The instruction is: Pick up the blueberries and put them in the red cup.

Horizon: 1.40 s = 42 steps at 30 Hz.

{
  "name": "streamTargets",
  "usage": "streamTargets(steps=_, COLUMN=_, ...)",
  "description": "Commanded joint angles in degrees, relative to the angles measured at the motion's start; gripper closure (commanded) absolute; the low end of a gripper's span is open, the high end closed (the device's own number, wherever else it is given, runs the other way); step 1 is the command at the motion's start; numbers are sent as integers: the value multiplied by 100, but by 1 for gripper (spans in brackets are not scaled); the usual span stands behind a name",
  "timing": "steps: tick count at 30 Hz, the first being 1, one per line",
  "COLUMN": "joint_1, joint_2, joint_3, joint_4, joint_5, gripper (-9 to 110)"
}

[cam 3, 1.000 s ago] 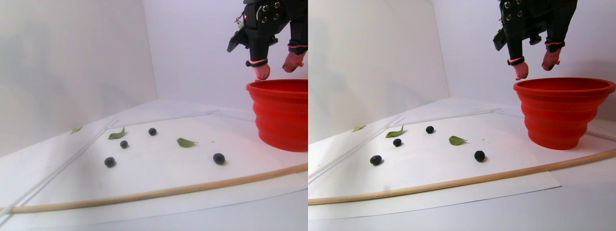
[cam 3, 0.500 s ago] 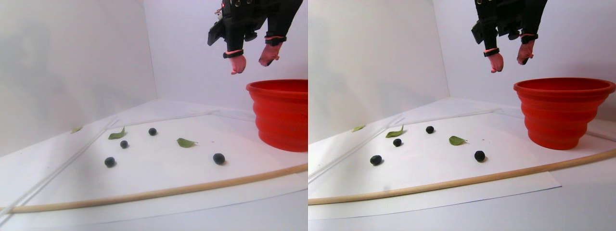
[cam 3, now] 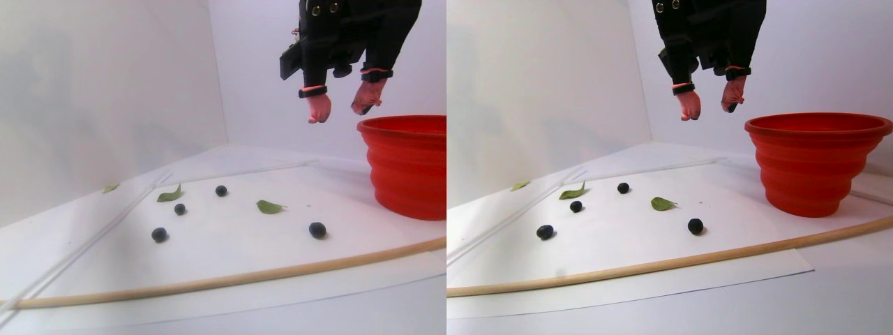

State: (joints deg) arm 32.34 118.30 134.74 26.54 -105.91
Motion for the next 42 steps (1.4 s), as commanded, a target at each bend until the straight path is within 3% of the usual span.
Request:
streamTargets(steps=1, joint_1=-35, joint_2=185, joint_3=-79, joint_4=9, joint_5=79, gripper=84)
streamTargets(steps=42, joint_1=-299, joint_2=-2180, joint_3=-35, joint_4=-1696, joint_5=272, gripper=84)
